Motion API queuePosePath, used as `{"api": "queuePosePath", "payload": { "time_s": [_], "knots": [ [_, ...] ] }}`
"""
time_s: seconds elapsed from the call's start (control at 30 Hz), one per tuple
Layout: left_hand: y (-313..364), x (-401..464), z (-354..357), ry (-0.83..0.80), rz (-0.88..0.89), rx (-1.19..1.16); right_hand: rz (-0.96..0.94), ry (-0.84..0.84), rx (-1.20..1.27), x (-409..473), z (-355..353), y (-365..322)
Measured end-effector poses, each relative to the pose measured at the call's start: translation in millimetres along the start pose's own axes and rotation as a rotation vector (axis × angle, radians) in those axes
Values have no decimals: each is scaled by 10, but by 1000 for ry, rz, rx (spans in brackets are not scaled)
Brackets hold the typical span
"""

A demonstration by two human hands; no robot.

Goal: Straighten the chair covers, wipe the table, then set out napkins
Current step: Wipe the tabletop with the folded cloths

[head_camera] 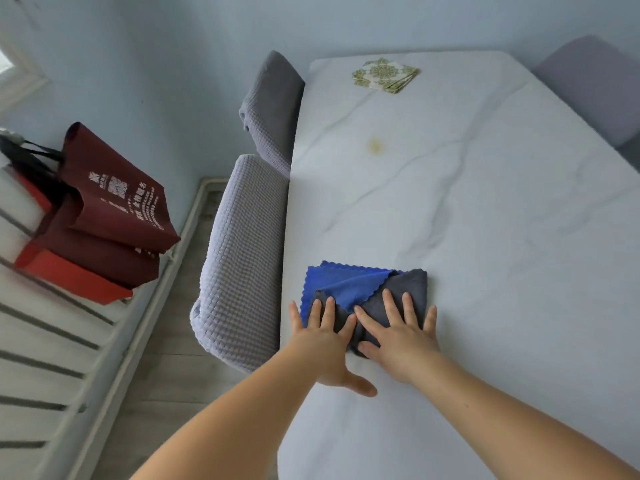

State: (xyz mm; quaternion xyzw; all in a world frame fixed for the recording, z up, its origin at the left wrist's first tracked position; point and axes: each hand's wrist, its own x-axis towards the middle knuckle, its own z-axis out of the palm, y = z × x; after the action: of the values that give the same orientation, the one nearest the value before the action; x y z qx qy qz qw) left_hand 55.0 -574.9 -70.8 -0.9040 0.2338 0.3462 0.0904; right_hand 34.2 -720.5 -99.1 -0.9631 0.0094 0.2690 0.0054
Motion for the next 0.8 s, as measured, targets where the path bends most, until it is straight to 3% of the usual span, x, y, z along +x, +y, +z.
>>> {"api": "queuePosePath", "payload": {
  "time_s": [0.33,0.8],
  "knots": [
    [-960,512,-404,19,259,205,328,23,213,519,-172,-710],
    [-1456,1302,-1129,-4,339,332,493,1,305,1418,-678,-808]
  ]
}}
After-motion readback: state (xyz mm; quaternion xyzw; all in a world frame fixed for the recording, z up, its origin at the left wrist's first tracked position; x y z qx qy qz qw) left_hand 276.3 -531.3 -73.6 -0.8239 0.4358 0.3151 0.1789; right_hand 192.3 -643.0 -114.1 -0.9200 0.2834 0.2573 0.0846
